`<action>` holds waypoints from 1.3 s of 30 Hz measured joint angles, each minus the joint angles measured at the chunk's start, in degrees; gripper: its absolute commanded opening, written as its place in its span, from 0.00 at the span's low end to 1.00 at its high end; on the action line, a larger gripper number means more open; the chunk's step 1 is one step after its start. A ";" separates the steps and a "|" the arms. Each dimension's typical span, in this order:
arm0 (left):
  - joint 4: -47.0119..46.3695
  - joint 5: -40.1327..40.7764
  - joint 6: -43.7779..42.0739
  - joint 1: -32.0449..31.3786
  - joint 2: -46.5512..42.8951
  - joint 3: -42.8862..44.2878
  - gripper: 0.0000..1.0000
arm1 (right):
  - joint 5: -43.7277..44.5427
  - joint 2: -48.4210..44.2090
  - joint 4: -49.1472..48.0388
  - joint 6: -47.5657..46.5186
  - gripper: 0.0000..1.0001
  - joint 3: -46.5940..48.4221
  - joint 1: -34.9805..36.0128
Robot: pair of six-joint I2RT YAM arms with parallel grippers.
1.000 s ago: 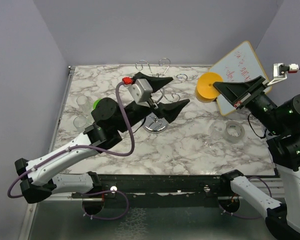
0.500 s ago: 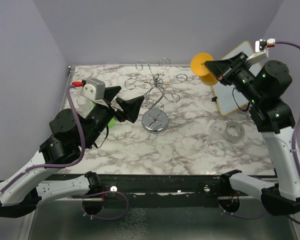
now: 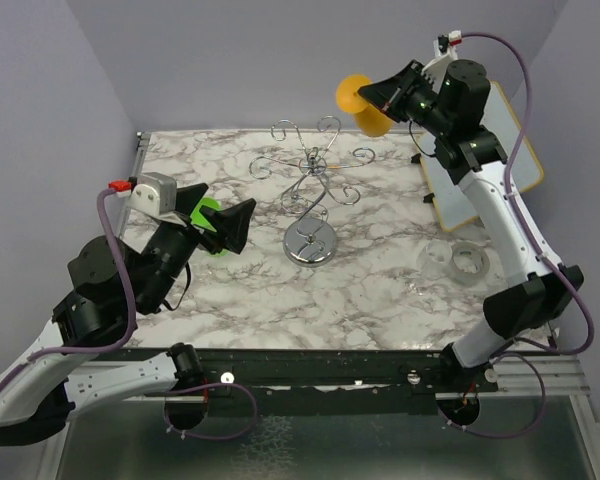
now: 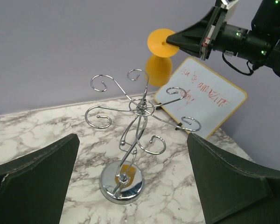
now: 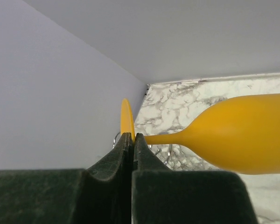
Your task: Place the wine glass upside down on the wine glass rack
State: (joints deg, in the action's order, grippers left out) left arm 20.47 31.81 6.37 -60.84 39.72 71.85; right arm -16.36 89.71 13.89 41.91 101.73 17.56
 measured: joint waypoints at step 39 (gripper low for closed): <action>5.33 4.70 2.43 0.00 3.74 -0.33 0.99 | -11.34 17.49 5.86 3.37 0.01 13.97 9.14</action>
State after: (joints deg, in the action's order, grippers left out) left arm 25.80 36.51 8.80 -60.84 43.46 71.53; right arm -27.70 107.20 19.75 45.28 115.70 26.70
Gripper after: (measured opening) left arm 0.987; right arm 0.036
